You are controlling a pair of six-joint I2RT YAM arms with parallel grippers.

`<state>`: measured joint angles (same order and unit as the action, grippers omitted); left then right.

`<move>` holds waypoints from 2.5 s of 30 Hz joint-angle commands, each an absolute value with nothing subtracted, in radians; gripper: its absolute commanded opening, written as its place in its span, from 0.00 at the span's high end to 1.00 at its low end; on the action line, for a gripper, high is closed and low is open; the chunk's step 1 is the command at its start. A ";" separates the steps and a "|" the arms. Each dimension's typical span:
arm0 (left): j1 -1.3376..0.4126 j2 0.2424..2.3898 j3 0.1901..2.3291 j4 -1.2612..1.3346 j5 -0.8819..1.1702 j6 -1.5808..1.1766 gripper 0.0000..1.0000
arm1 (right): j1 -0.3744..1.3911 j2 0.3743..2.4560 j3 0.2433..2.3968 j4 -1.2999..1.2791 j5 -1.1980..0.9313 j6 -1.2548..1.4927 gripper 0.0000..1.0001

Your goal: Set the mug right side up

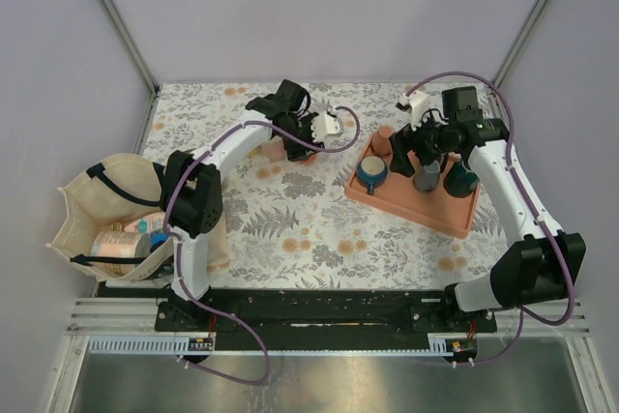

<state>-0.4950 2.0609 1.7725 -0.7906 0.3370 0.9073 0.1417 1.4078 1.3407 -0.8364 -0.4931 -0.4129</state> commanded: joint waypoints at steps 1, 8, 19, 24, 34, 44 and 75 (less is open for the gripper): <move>-0.511 1.876 1.764 -0.700 0.413 0.807 0.41 | 0.130 1.501 1.443 -0.808 -0.546 -0.761 0.01; -0.523 1.493 1.462 -0.572 0.466 0.724 0.30 | 0.121 1.883 1.919 -1.130 -0.574 -0.787 0.21; -0.523 1.304 1.189 -0.381 0.251 0.048 0.27 | 0.287 1.594 1.360 -0.707 -0.091 -0.129 0.07; -0.523 1.308 1.195 -0.376 0.197 0.098 0.27 | 0.324 1.572 1.258 -0.721 -0.100 0.021 0.05; -0.515 1.290 1.181 -0.359 0.231 0.086 0.28 | 0.360 1.701 1.302 -0.653 -0.078 0.084 0.14; -0.512 1.293 1.195 -0.374 0.258 0.110 0.29 | 0.373 1.729 1.273 -0.624 -0.061 0.074 0.08; -0.511 1.298 1.195 -0.379 0.259 0.161 0.29 | 0.371 1.767 1.259 -0.581 -0.041 -0.052 0.96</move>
